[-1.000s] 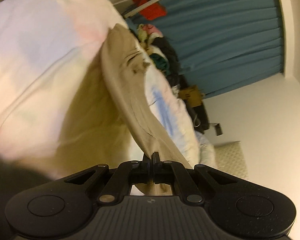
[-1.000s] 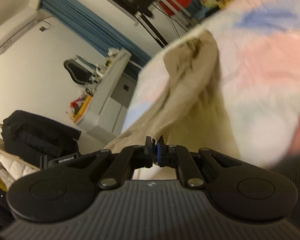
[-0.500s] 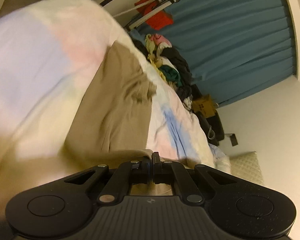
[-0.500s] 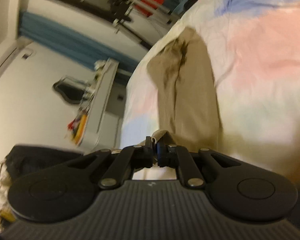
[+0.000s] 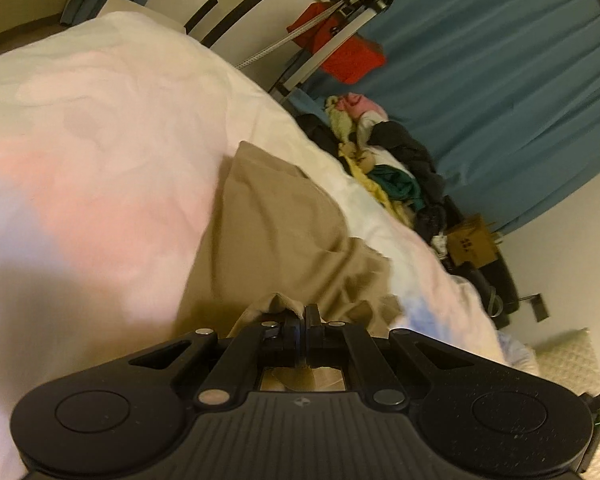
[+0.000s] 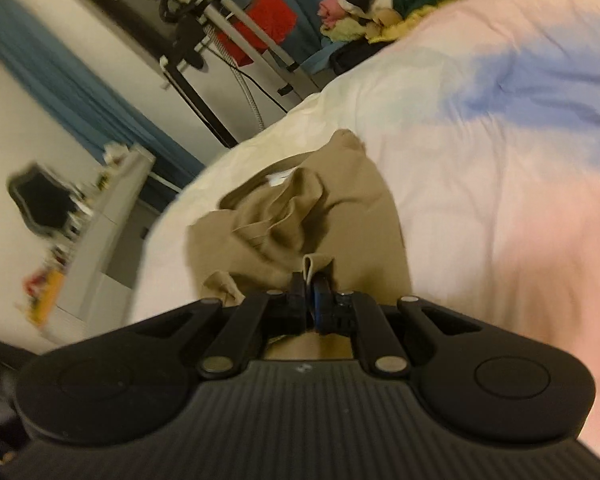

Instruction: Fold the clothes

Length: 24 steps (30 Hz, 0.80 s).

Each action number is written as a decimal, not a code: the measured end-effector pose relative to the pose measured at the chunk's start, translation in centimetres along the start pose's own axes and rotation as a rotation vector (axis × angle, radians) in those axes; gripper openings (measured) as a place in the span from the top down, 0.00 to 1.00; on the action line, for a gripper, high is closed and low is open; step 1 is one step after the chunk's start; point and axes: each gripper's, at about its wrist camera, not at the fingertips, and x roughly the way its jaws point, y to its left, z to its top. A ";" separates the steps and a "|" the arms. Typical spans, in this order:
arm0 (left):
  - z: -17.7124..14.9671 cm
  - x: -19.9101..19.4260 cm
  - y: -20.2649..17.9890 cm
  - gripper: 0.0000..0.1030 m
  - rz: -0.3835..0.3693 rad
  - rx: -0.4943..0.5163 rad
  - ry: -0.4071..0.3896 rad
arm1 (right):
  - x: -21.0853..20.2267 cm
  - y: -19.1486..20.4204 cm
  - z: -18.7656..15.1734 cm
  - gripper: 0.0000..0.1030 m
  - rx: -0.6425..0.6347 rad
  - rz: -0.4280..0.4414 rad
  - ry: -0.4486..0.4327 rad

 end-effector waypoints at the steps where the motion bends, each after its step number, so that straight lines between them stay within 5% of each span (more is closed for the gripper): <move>1: 0.0 0.8 0.3 0.97 0.005 0.015 0.003 | 0.9 -0.1 0.1 0.93 -0.027 -0.011 0.000; 8: -1.4 2.8 -0.8 0.91 0.056 0.213 0.014 | 2.5 -0.6 -0.6 0.91 -0.148 -0.040 0.008; 15: -4.2 -2.2 -4.9 0.29 0.115 0.420 -0.065 | -0.8 1.7 -2.0 0.89 -0.219 -0.085 -0.035; 19: -6.7 -6.7 -6.6 0.17 0.136 0.511 -0.134 | -4.2 3.6 -3.8 0.88 -0.291 -0.068 -0.083; 20: -7.3 -7.9 -6.8 0.14 0.142 0.519 -0.148 | -5.0 4.1 -4.3 0.84 -0.307 -0.064 -0.092; 22: -8.5 -10.1 -7.0 0.08 0.146 0.525 -0.180 | -6.7 4.8 -5.3 0.38 -0.332 -0.051 -0.117; 24: -10.0 -12.3 -7.2 0.07 0.158 0.535 -0.213 | -8.6 5.2 -6.4 0.25 -0.348 -0.029 -0.156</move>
